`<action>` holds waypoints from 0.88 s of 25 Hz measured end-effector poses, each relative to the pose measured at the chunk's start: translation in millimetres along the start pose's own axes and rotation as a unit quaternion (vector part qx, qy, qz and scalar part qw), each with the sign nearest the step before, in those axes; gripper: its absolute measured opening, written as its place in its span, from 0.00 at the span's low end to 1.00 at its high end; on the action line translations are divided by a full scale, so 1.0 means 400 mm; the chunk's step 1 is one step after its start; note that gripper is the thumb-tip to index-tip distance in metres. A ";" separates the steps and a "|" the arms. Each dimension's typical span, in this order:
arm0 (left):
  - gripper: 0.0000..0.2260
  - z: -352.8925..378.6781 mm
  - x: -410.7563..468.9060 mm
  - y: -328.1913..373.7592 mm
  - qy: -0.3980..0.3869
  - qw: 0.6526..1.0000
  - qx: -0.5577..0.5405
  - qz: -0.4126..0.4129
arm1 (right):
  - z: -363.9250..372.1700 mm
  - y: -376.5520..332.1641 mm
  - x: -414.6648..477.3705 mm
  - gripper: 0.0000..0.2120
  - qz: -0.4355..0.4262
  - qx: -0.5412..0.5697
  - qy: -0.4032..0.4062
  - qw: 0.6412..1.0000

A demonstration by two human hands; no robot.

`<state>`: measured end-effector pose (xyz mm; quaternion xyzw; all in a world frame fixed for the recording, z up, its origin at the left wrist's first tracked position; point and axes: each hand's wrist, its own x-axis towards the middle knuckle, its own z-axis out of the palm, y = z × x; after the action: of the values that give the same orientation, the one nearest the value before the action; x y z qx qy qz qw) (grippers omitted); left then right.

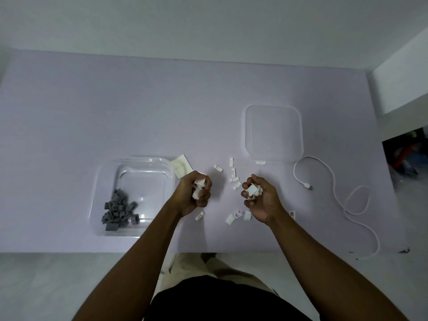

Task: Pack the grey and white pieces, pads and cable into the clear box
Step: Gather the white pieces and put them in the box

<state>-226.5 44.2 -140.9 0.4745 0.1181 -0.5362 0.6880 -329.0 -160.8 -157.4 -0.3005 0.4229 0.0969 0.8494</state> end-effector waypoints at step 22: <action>0.11 -0.002 0.059 0.058 0.306 0.744 0.593 0.029 | -0.031 0.015 0.009 0.10 -0.022 -0.024 -0.001 0.999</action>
<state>-197.1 29.5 -145.2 0.9286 -0.0334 -0.3038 0.2102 -337.4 -163.5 -168.6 -0.3303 0.4125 0.0888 0.8443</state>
